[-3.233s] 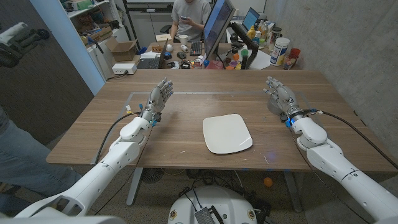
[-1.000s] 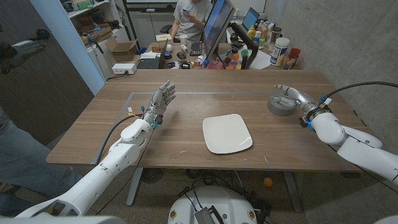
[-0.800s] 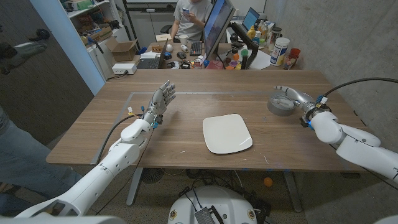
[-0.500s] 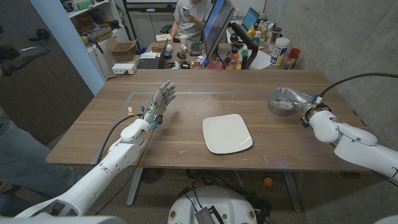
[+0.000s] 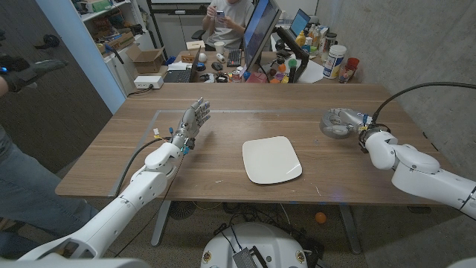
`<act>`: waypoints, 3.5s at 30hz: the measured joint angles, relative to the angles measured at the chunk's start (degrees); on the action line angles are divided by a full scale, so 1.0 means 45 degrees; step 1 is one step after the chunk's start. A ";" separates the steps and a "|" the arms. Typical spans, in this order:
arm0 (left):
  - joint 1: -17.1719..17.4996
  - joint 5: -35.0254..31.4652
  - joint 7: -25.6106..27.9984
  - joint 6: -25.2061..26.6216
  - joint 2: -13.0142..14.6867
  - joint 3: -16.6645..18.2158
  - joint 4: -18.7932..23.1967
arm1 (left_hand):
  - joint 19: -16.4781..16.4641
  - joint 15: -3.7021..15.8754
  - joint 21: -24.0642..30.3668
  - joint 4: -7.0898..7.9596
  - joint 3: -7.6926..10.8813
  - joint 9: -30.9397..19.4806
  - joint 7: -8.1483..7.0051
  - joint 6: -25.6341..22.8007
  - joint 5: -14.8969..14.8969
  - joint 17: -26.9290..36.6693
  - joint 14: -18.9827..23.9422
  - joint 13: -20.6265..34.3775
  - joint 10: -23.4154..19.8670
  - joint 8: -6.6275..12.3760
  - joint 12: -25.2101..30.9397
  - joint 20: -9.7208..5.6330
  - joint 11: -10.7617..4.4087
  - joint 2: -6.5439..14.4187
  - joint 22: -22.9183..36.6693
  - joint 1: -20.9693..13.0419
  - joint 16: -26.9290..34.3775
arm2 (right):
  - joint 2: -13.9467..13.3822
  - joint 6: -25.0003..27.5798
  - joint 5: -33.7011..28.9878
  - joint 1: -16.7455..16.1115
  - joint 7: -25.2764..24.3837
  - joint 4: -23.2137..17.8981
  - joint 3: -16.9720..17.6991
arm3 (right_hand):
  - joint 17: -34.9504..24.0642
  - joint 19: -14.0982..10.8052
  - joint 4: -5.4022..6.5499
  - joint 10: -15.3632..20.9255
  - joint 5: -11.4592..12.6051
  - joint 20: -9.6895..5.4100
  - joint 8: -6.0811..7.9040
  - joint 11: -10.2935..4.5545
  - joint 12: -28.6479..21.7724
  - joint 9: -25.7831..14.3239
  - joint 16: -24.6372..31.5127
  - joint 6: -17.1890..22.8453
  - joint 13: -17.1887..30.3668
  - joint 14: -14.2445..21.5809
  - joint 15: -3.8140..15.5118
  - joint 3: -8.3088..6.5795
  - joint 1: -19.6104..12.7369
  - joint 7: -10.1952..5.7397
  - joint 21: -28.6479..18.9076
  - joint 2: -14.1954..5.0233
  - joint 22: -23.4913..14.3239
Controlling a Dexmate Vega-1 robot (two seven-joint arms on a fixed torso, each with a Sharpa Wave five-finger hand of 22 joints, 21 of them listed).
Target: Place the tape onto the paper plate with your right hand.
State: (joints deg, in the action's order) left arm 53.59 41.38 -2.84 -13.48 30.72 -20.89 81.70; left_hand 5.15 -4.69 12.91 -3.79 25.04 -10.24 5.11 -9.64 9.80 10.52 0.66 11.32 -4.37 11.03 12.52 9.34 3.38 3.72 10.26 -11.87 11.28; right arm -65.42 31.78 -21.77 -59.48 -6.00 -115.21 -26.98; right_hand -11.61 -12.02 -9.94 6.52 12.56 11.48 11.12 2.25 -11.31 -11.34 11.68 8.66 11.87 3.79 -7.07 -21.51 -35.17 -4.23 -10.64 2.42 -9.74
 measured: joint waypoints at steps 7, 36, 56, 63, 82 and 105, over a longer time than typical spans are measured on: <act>-0.0032 0.0001 0.0012 0.0006 -0.0026 -0.0004 -0.0068 | 0.0000 -0.0007 0.0000 -0.0039 0.0040 0.0000 0.0000 0.0001 0.0000 0.0000 0.0007 0.0000 0.0001 0.0000 0.0000 0.0000 0.0000 0.0000 0.0000 0.0000 0.0000 | 0.0125 0.0710 -0.0854 0.0647 0.0723 0.0204 -0.0695 | 0.0001 0.0093 0.0000 -0.0161 0.0096 0.0091 -0.0086 0.0024 0.0000 0.0000 0.0000 -0.0362 -0.0001 -0.0070 -0.0068 0.0000 -0.0047 0.0016 0.0000 0.0048 0.0000; -0.0042 0.0054 0.0280 0.0140 -0.0133 0.0013 -0.0177 | 0.0001 -0.0063 -0.0099 -0.0054 0.0056 0.0000 0.0000 0.0002 0.0000 0.0000 0.0062 -0.0001 0.0002 0.0000 0.0000 -0.0002 -0.0001 0.0051 -0.0002 0.0050 0.0000 | 0.0893 0.1010 -0.2886 0.2267 0.2503 0.1570 -0.2450 | 0.0004 -0.0032 0.0145 0.0082 0.0415 0.0106 0.0092 -0.0023 -0.0099 -0.0059 0.0201 -0.0490 0.0100 0.0396 0.1214 -0.0146 -0.0237 0.0006 -0.0100 0.0368 -0.0062; 0.0029 0.0054 0.0453 0.0323 -0.0139 -0.0006 -0.0052 | 0.0053 -0.0063 -0.0100 -0.0072 0.0074 0.0000 -0.0046 -0.0042 0.0000 -0.0001 0.0062 -0.0001 0.0003 0.0000 0.0000 0.0049 -0.0001 0.0050 -0.0002 0.0050 0.0000 | 0.1313 0.0522 -0.3035 0.2620 0.2847 0.2382 -0.2695 | -0.0059 -0.0369 0.0161 0.0355 0.0457 0.0087 0.0171 -0.0069 -0.0197 -0.0054 0.0299 -0.0253 0.0116 0.0731 0.1465 -0.0272 -0.0322 0.0052 -0.0195 0.0443 -0.0050; 0.0075 0.0054 0.0482 0.0328 -0.0155 -0.0009 -0.0048 | 0.0092 -0.0063 -0.0100 -0.0071 0.0074 0.0000 -0.0046 -0.0042 0.0000 -0.0001 0.0062 0.0000 0.0003 0.0000 0.0000 0.0088 -0.0001 0.0050 -0.0002 0.0050 0.0000 | 0.1412 0.0422 -0.2923 0.2698 0.2892 0.2617 -0.2715 | -0.0059 -0.0597 0.0190 0.0628 0.0508 0.0133 0.0300 -0.0025 -0.0297 -0.0055 0.0395 0.0086 0.0115 0.1035 0.1479 -0.0302 -0.0385 0.0078 -0.0195 0.0379 -0.0058; 0.0059 0.0062 0.0470 0.0387 -0.0208 -0.0081 -0.0147 | 0.0091 -0.0122 -0.0100 -0.0071 0.0073 0.0000 -0.0046 -0.0041 0.0000 -0.0001 0.0120 -0.0001 0.0003 0.0000 0.0000 0.0087 -0.0001 0.0050 -0.0002 0.0050 -0.0001 | 0.1617 0.0562 -0.1874 0.2688 0.2674 0.3039 -0.2472 | -0.0057 -0.1078 0.0239 0.1859 0.0650 0.0111 0.0549 -0.0115 -0.0642 -0.0143 0.1020 0.1055 0.0113 0.3015 0.1508 -0.0570 -0.0388 0.0252 -0.0367 0.0383 -0.0057; 0.0127 0.0129 0.0532 0.0424 -0.0187 -0.0038 -0.0003 | 0.0089 -0.0164 -0.0186 -0.0180 0.0070 0.0000 -0.0021 -0.0157 0.0000 -0.0001 0.0163 -0.0001 0.0003 0.0000 0.0000 0.0086 -0.0001 0.0116 -0.0002 0.0116 -0.0001 | 0.2551 0.0810 -0.1202 0.2455 0.0063 0.4250 -0.2649 | -0.1128 -0.1073 -0.0005 0.8144 0.0350 0.0105 0.3471 -0.1842 -0.2799 -0.1298 0.3753 0.6118 0.0963 0.8291 0.2367 -0.2007 -0.3017 0.0550 -0.0667 0.0259 -0.0031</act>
State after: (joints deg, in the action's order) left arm 54.16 41.96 -0.45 -11.57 29.88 -21.06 81.69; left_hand 5.55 -5.42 12.07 -4.60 25.35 -10.24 5.01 -10.35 9.80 10.52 1.39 11.31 -4.36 11.03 12.52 9.73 3.38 4.25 10.25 -11.34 11.28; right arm -53.94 35.42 -27.18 -48.43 -5.71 -96.08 -38.90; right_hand -16.69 -16.85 -9.97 43.17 14.13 11.95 26.74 -6.04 -23.90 -17.18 28.57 36.19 16.21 41.10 3.58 -30.54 -48.75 -1.76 -13.64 3.59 -9.88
